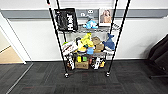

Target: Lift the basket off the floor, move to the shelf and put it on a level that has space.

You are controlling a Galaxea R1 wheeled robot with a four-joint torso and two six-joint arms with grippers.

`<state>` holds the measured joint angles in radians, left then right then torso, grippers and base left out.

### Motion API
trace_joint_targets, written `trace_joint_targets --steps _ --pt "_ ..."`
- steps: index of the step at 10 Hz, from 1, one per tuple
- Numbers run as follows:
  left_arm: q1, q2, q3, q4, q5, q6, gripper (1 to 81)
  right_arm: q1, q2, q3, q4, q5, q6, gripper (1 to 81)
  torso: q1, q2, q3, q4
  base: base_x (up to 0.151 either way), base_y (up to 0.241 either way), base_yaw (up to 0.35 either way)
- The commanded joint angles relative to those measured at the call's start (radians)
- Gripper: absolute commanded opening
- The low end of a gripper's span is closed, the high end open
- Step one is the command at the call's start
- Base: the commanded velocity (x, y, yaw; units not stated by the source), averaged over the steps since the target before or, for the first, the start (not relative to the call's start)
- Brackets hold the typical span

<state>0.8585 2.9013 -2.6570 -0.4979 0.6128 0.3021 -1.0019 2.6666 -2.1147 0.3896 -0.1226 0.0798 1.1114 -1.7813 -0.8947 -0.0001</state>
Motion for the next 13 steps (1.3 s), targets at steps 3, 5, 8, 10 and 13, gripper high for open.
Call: trace_joint_targets --steps 3,5,8,10,13 --pt "-0.069 -0.179 0.236 -0.076 0.040 0.009 1.0 0.042 -0.116 0.064 0.032 0.000 0.006 1.0 -0.106 0.163 0.027 0.000 0.000 0.000 0.000" --pt "-0.031 -0.261 0.340 -0.105 -0.037 0.009 1.0 0.021 -0.138 0.079 0.032 0.003 0.006 1.0 -0.145 0.223 0.034 0.000 0.000 0.000 0.000" --pt "0.015 -0.350 0.463 -0.128 -0.136 0.009 1.0 0.007 -0.164 0.107 0.032 0.003 0.005 1.0 -0.210 0.324 0.034 0.000 0.000 0.000 0.000" --pt "0.032 -0.368 0.505 -0.126 -0.179 0.009 1.0 0.022 -0.159 0.118 0.034 0.001 0.005 1.0 -0.255 0.393 0.034 0.000 0.000 0.000 0.000" --pt "0.038 -0.336 0.491 -0.119 -0.180 0.008 1.0 0.044 -0.141 0.122 0.034 0.000 0.003 1.0 -0.322 0.497 0.034 0.000 0.000 0.000 0.000"
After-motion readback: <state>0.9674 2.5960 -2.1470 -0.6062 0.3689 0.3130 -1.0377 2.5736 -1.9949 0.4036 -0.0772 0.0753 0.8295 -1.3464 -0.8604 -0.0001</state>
